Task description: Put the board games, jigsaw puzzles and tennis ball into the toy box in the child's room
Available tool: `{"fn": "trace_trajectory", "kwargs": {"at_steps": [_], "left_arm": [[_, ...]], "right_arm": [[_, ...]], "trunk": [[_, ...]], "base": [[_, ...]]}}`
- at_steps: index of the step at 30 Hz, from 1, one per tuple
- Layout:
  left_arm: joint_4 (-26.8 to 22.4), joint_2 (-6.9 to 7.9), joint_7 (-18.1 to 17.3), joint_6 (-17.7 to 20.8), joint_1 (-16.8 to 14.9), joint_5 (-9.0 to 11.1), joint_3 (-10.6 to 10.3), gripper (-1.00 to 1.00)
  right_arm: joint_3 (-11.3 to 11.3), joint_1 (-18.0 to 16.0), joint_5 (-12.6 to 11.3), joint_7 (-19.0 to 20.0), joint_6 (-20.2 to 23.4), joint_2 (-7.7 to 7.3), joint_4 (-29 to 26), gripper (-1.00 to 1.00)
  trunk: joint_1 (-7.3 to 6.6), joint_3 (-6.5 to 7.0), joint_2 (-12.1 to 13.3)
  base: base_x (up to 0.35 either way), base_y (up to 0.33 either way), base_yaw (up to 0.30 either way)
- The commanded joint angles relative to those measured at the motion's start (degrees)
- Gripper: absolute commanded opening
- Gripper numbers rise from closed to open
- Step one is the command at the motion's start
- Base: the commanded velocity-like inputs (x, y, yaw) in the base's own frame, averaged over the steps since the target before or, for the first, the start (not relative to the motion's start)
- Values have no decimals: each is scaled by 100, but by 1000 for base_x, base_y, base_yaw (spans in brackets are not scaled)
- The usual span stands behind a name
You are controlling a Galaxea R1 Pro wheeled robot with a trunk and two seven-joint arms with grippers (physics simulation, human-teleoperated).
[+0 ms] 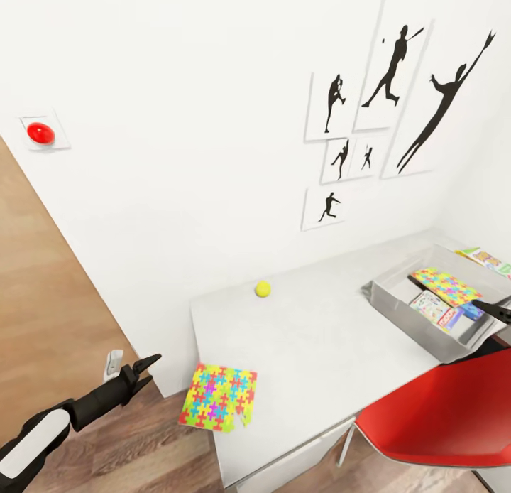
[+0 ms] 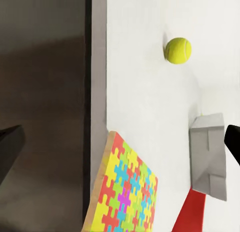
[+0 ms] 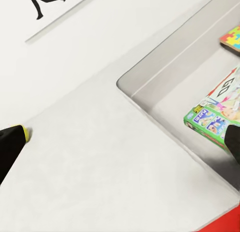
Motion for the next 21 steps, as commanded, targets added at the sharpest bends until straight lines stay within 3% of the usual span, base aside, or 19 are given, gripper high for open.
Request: {"fn": "trace_trajectory", "kwargs": {"at_steps": [1,17,21], "left_arm": [[0,6,-3,25,-7,57,-17,100],[-14,6,-3,25,-6,58,-20,100],[-13,6,-3,25,-5,58,-21,100]], "right_arm": [[-7,-7,18,33,25,0,-1,100],[-7,-6,13,33,25,-3,-4,100],[-9,-7,12,33,25,-9,-6,100]], "trunk": [[3,-9,-9],[3,-9,-9],[91,-81,-169]], "base": [[67,0,0],[27,0,0],[5,0,0]]}}
